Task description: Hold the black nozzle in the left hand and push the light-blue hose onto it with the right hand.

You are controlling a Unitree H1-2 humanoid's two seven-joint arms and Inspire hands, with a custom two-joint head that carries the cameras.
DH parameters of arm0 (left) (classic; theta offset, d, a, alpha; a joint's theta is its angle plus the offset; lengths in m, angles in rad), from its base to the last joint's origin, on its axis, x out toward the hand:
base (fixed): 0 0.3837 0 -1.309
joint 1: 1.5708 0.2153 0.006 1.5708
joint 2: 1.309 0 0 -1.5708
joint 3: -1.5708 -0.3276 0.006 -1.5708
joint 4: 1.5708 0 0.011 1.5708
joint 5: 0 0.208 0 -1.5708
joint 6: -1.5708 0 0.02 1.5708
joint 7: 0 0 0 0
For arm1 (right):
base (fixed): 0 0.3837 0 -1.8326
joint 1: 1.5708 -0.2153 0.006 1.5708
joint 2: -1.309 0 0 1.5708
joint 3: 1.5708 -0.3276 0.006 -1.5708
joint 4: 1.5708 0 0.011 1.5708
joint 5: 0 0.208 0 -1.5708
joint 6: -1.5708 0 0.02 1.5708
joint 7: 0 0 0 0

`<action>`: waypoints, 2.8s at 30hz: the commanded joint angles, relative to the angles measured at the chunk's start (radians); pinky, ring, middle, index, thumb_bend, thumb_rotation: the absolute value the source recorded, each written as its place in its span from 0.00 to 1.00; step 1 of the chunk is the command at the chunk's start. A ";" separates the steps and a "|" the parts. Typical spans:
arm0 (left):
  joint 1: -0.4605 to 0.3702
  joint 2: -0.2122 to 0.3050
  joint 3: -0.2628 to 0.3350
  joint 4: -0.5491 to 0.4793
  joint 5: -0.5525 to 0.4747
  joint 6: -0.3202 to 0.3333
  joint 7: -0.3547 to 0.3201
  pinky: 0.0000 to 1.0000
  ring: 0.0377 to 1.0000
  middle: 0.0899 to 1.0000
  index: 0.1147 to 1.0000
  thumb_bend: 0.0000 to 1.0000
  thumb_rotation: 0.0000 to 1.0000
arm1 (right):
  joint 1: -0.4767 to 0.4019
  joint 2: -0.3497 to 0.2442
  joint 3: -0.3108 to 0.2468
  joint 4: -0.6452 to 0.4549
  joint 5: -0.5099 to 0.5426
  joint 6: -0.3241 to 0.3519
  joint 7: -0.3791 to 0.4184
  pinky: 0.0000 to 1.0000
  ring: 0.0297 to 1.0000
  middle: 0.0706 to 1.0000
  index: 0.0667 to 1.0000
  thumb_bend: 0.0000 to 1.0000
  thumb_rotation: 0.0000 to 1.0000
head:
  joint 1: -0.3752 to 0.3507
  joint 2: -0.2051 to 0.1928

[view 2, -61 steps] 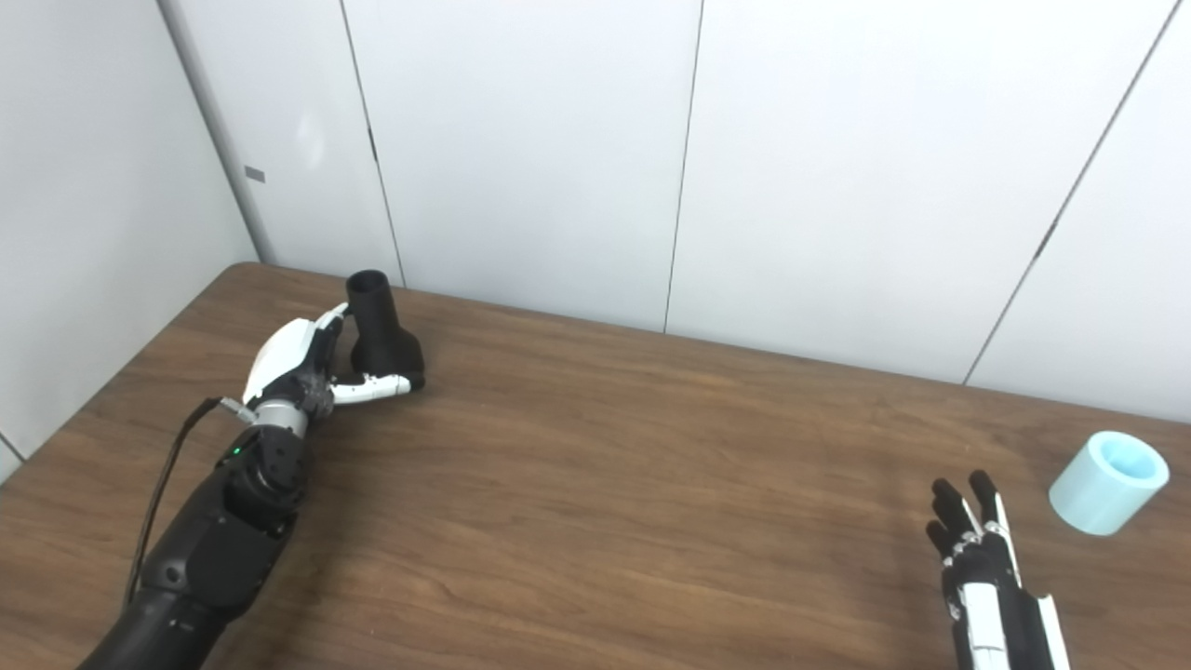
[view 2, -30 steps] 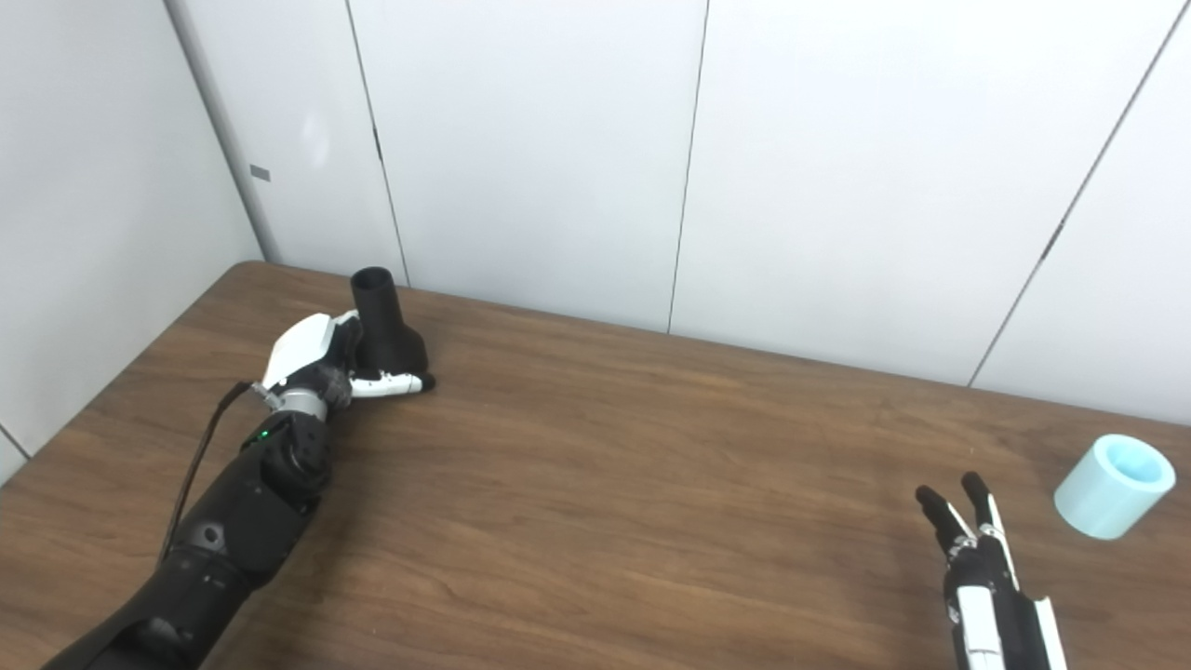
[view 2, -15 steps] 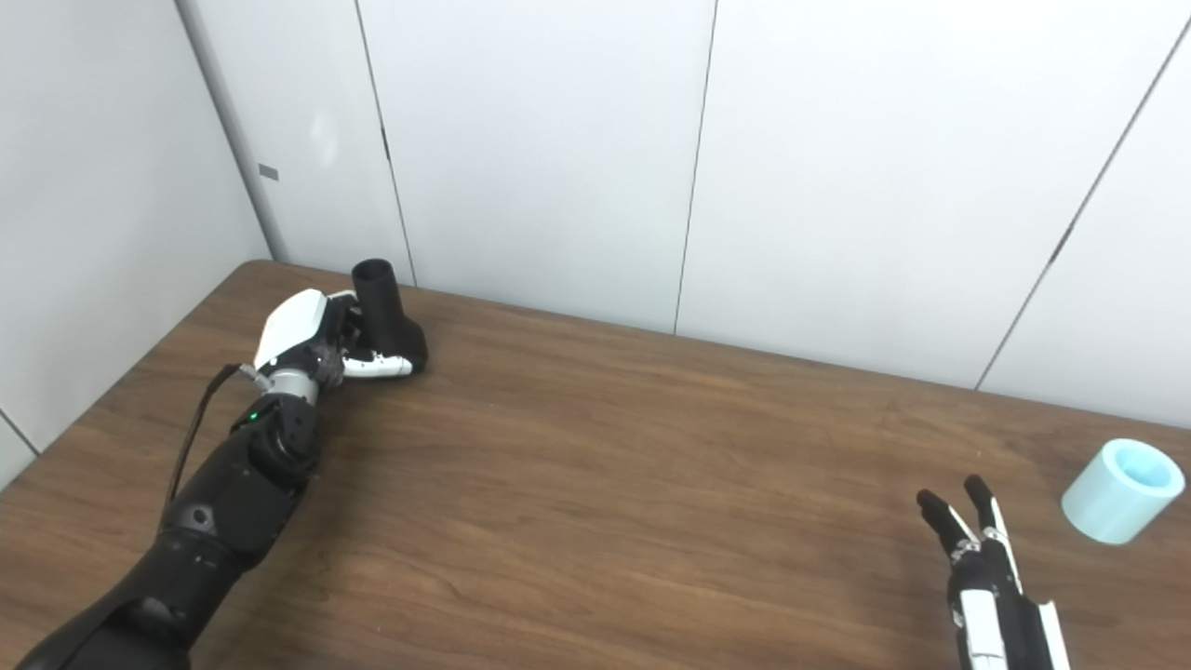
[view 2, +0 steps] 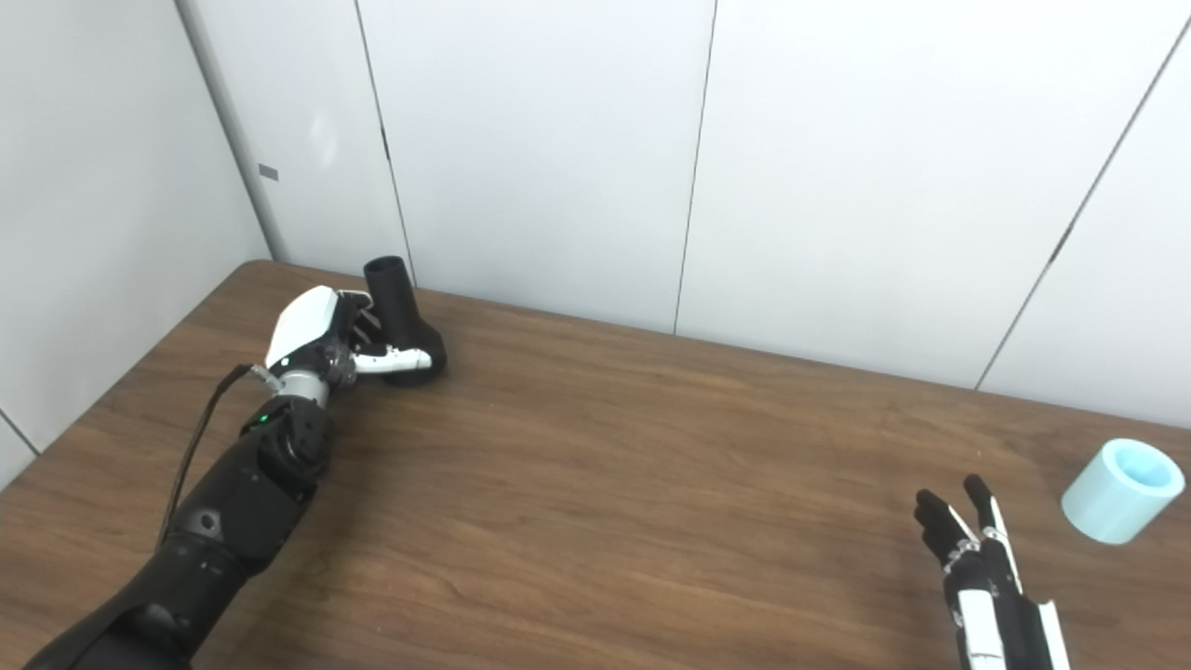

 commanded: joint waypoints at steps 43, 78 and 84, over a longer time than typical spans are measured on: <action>0.335 -0.133 -0.179 -0.548 0.195 -0.027 -0.086 0.42 0.40 0.39 0.43 0.50 0.00 | 0.044 0.051 0.029 0.079 -0.073 -0.024 -0.038 0.83 0.85 0.84 0.93 0.53 0.89 | -0.171 0.041; 0.448 -0.234 -0.255 -0.654 0.252 -0.066 -0.181 0.42 0.40 0.40 0.42 0.50 0.00 | -0.065 -0.031 -0.065 -0.195 -0.145 0.185 -0.104 0.78 0.83 0.82 0.92 0.52 0.73 | -0.429 0.074; 0.446 -0.240 -0.262 -0.630 0.238 -0.095 -0.177 0.41 0.39 0.39 0.42 0.50 0.00 | -0.137 -0.151 -0.099 -0.213 -0.271 0.249 -0.127 0.75 0.82 0.82 0.90 0.61 0.61 | -0.461 0.075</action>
